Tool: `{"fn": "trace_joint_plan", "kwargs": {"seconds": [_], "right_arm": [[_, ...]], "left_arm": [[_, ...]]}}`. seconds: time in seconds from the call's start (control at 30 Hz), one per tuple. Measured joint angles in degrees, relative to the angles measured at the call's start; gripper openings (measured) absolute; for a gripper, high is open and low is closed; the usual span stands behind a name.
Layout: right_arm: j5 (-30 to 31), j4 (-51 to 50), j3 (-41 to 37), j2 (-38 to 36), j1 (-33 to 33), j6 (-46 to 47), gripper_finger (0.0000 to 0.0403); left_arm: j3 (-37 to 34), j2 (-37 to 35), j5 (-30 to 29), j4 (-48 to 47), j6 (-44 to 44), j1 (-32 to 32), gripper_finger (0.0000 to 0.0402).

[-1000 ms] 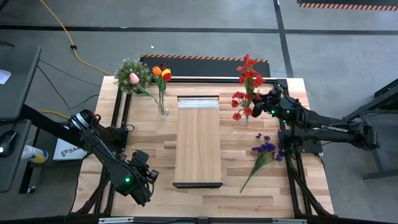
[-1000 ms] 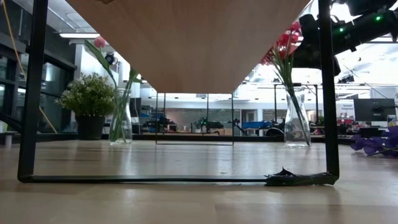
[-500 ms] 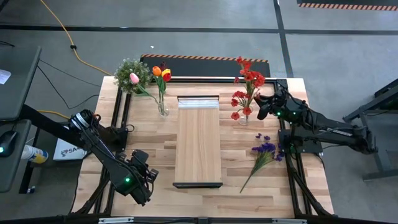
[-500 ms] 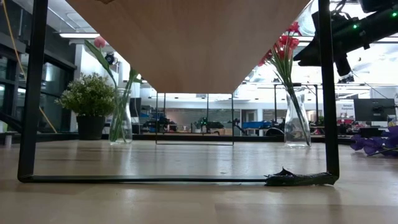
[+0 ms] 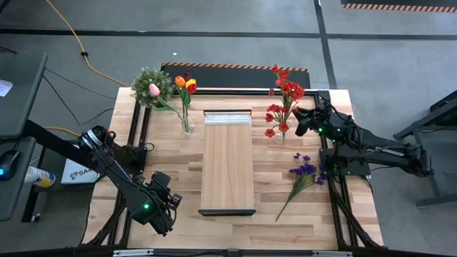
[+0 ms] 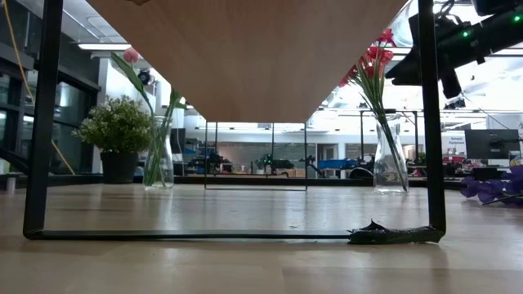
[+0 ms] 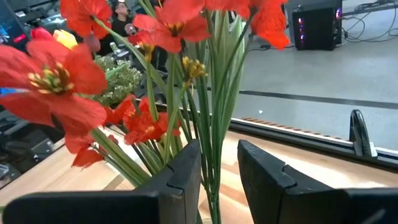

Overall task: Pick and place flowers into a vace then onto a shelf
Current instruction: Put the orange flowers into the right transparent vase

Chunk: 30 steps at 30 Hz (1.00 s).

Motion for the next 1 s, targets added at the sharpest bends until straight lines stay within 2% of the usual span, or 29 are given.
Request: {"fn": "trace_joint_plan", "kwargs": {"seconds": [0.4,0.57,1.0], "right_arm": [[-0.16,5.98,0.00,4.11,-0.69,-2.59,0.0098],[-2.61,9.53,0.00,6.75,-2.96,-2.63,0.0098],[-5.78,9.60,0.00,7.17,-5.66,-1.96,0.0094]], "left_arm": [[0.00,0.00,-0.02,0.02,-0.20,0.00,0.0085],[0.00,0.00,-0.02,0.07,-0.21,0.02,0.0085],[0.00,0.00,-0.01,0.63,-0.20,0.02,0.0085]]}}
